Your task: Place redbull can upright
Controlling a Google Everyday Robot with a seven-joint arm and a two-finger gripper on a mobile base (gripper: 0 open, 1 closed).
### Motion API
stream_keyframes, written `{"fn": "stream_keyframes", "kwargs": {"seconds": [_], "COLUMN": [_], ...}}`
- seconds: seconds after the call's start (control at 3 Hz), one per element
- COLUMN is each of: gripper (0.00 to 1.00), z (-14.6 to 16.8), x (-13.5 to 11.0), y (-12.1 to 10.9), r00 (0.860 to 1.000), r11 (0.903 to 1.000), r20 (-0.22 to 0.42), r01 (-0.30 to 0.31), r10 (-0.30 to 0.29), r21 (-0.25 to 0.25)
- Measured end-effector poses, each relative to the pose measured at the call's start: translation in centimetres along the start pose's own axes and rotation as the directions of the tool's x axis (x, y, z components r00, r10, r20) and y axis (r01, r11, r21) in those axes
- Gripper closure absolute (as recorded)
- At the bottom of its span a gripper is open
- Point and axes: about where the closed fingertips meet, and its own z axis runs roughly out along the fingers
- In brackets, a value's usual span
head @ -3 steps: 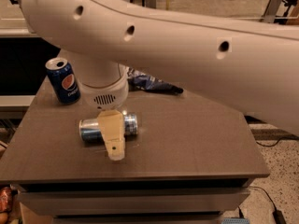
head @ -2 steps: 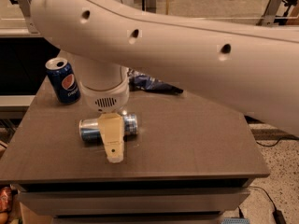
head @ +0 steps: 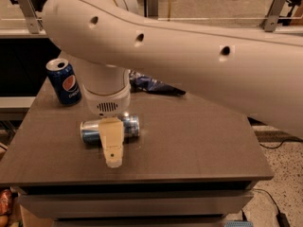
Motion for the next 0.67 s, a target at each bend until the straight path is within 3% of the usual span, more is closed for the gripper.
{"fn": "stream_keyframes", "kwargs": {"seconds": [0.67], "gripper": [0.00], "z": [1.54], "x": [-0.38], "y": [-0.20], "r00": [1.000], "r11": [1.0000], "r20": [0.023], "r01": [-0.005], "r10": [0.005], "r21": [-0.007]}}
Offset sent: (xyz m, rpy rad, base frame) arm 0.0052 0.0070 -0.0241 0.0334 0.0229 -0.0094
